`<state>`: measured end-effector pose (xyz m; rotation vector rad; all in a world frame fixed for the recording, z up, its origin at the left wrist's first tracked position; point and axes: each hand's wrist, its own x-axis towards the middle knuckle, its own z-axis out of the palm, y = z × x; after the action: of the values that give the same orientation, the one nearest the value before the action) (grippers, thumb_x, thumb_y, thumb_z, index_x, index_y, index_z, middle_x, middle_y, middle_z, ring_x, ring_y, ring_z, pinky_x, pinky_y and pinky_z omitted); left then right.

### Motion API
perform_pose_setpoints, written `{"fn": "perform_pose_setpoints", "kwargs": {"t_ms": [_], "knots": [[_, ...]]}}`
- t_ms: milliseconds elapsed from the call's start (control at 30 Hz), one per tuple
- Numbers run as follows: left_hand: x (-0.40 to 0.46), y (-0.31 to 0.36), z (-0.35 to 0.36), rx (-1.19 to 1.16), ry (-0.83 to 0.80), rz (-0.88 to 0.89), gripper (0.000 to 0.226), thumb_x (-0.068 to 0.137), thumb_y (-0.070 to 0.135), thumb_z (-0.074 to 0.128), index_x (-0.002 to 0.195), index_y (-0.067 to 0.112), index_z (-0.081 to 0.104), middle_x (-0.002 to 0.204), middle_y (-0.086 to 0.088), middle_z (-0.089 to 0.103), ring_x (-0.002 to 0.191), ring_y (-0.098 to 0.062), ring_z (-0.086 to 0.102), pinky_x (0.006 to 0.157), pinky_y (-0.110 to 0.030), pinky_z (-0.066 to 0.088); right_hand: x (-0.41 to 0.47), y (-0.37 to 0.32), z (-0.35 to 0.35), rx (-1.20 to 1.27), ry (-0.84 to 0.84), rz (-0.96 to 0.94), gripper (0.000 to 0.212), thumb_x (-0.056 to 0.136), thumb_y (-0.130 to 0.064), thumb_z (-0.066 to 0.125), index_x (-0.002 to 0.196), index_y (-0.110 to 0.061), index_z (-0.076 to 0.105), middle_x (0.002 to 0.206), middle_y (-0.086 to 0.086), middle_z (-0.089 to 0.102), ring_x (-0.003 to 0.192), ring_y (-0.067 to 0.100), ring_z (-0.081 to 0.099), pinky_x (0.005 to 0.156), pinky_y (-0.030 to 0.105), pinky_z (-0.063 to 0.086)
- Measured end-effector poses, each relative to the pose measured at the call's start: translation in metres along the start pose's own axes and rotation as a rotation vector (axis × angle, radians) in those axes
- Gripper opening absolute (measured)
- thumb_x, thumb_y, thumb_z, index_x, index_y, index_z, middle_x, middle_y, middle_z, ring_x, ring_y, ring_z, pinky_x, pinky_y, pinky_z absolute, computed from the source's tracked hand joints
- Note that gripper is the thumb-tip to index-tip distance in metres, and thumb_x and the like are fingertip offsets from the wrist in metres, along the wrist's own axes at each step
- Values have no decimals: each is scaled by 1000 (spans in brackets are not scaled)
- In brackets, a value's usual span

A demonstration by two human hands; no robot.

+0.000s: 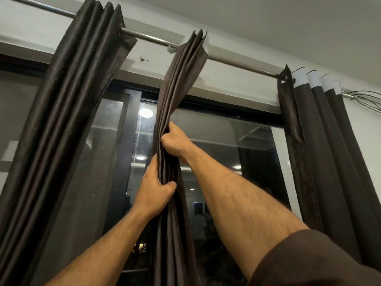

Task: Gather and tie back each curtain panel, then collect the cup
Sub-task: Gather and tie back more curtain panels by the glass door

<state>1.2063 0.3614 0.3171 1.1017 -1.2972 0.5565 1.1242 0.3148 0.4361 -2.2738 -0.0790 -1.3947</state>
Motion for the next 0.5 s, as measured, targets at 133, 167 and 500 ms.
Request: {"fn": "perform_pose_setpoints", "kwargs": {"t_ms": [133,167,500], "knots": [[-13,-12,-21,0,-19,-38,71,71,11,66,138,30,50,107,8,69,98,-4,69,72,-14,56,-8,12,21,84,15,1,47,96,9,45,140,-7,51,121,16,65,110,30,63,95,41,54],[-18,-16,-24,3,-37,-48,65,72,11,67,133,31,54,103,9,71,95,-4,70,71,-14,55,-14,19,23,99,32,7,49,98,6,44,144,-10,48,125,15,65,112,29,63,96,39,54],[-101,-20,-12,-99,-170,-226,33,85,16,71,118,16,72,102,0,79,95,-16,76,81,-27,60,-132,88,43,266,14,111,64,108,-52,37,164,-27,19,168,-9,27,152,6,28,124,28,23]]}}
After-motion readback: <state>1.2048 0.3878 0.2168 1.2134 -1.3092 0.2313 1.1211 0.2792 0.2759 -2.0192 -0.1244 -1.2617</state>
